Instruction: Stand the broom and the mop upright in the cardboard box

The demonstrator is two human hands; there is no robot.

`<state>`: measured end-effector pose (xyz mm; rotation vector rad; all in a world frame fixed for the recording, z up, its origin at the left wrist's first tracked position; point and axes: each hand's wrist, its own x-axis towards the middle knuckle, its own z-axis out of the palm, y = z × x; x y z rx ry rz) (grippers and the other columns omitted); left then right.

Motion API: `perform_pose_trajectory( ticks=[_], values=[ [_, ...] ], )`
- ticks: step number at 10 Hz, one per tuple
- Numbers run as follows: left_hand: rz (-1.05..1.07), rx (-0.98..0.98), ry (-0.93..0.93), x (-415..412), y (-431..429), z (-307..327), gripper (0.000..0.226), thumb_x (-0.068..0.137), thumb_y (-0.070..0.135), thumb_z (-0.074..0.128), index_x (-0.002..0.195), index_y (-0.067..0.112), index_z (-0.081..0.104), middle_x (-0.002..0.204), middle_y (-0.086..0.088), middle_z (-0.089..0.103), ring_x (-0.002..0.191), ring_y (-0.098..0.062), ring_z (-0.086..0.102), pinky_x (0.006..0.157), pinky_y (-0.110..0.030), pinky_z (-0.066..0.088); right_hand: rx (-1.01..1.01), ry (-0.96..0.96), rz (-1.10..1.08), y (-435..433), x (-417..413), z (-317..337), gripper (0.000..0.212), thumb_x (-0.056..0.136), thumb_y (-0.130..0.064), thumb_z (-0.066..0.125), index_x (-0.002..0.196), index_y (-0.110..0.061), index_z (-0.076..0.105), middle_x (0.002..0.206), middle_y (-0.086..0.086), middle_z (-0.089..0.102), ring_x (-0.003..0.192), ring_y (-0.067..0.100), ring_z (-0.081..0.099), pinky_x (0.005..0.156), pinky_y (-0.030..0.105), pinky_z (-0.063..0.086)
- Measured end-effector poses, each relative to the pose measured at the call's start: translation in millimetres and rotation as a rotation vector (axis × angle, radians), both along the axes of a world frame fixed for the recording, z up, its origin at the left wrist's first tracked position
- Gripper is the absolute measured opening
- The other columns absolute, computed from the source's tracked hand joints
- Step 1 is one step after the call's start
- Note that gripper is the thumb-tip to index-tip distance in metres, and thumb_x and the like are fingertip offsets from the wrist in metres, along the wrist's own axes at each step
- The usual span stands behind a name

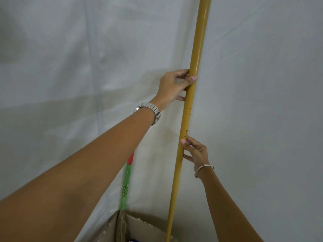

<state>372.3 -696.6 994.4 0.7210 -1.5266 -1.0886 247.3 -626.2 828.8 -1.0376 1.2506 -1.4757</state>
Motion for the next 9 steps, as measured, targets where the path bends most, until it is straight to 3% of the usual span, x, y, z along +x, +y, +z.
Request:
perform_pose_trajectory(
  ticks=[2,5,7,8,9],
  values=[
    [0.029,-0.011,-0.060,-1,4,4,0.043,0.085,0.017,0.067,0.124,0.002,0.057,0.103,-0.007,0.062,0.090,-0.025,0.070,0.060,-0.043,0.061,0.026,-0.026,-0.039,-2,2,0,0.014,0.074,-0.023,0.072,0.083,-0.034,0.069,0.087,-0.012,0.071,0.083,0.001,0.065,0.063,0.025,0.053],
    [0.118,-0.052,-0.063,3,22,-10,0.046,0.084,0.014,0.068,0.127,0.005,0.055,0.099,-0.003,0.060,0.099,-0.023,0.066,0.062,-0.040,0.062,0.008,-0.039,-0.035,5,7,-2,0.017,0.077,-0.022,0.070,0.091,-0.032,0.067,0.080,-0.012,0.068,0.080,0.000,0.064,0.061,0.023,0.052],
    [0.129,-0.060,-0.108,10,38,-47,0.059,0.078,0.014,0.074,0.132,0.010,0.048,0.120,-0.012,0.060,0.097,-0.023,0.068,0.063,-0.032,0.061,-0.008,-0.092,-0.048,17,17,-4,0.027,0.079,-0.020,0.068,0.106,-0.023,0.065,0.091,-0.009,0.067,0.082,-0.002,0.061,0.068,0.023,0.048],
    [0.114,-0.075,-0.190,21,46,-57,0.062,0.082,0.019,0.070,0.137,0.014,0.042,0.131,-0.013,0.055,0.112,-0.024,0.060,0.080,-0.034,0.059,-0.020,-0.064,-0.099,28,16,5,0.041,0.080,-0.019,0.067,0.120,-0.017,0.058,0.107,0.004,0.063,0.091,0.003,0.059,0.087,0.031,0.043],
    [0.177,-0.147,-0.334,34,54,-68,0.056,0.088,0.023,0.062,0.139,0.013,0.041,0.132,-0.014,0.056,0.120,-0.025,0.056,0.097,-0.033,0.049,-0.027,-0.008,-0.164,41,15,5,0.045,0.080,-0.019,0.066,0.124,-0.014,0.055,0.118,0.011,0.060,0.105,0.018,0.056,0.092,0.032,0.040]
  ],
)
